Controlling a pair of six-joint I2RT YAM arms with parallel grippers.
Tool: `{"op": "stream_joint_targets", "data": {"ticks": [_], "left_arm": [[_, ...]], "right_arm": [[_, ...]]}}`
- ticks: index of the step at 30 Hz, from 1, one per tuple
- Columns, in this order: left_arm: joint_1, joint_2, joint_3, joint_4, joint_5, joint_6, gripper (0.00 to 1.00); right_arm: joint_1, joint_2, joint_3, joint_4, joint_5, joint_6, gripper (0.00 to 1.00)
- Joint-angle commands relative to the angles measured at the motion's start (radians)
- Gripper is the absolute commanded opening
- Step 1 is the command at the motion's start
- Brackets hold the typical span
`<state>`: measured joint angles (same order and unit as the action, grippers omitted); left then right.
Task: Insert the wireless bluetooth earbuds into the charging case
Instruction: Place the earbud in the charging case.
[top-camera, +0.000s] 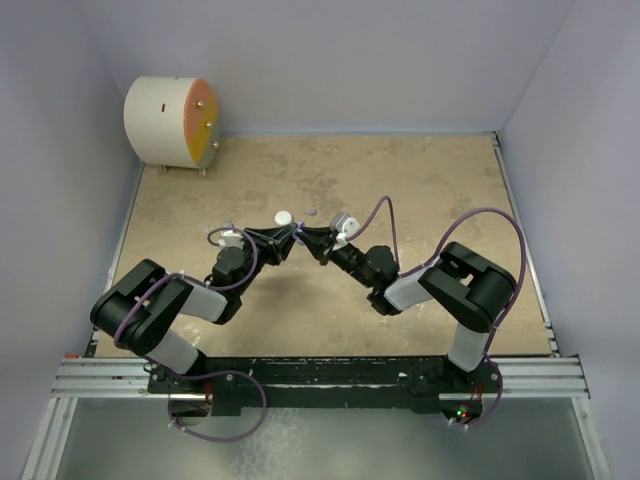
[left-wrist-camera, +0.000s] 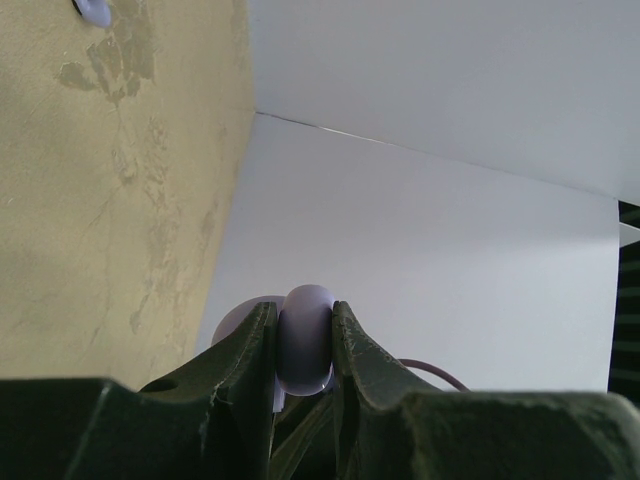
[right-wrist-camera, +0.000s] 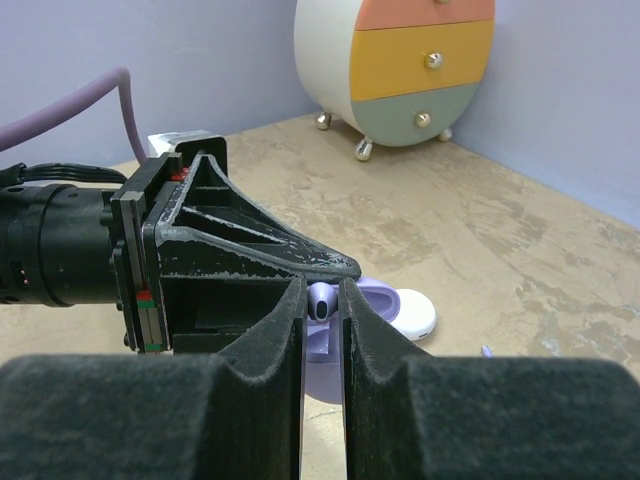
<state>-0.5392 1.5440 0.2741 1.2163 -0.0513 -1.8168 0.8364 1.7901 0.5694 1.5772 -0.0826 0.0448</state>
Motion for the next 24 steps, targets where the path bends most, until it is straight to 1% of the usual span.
{"op": "stream_joint_targets", "data": {"ticks": [1, 9, 24], "left_arm": [[-0.004, -0.013, 0.033, 0.084, 0.008, -0.021, 0.0], [-0.004, -0.011, 0.024, 0.113, 0.008, -0.042, 0.0], [-0.004, 0.042, 0.003, 0.233, 0.012, -0.142, 0.0]], "right_arm": [[-0.003, -0.034, 0.009, 0.807, -0.02, -0.001, 0.0], [-0.003, -0.039, 0.0, 0.807, -0.001, -0.017, 0.0], [-0.016, -0.064, -0.02, 0.807, 0.001, -0.034, 0.0]]}}
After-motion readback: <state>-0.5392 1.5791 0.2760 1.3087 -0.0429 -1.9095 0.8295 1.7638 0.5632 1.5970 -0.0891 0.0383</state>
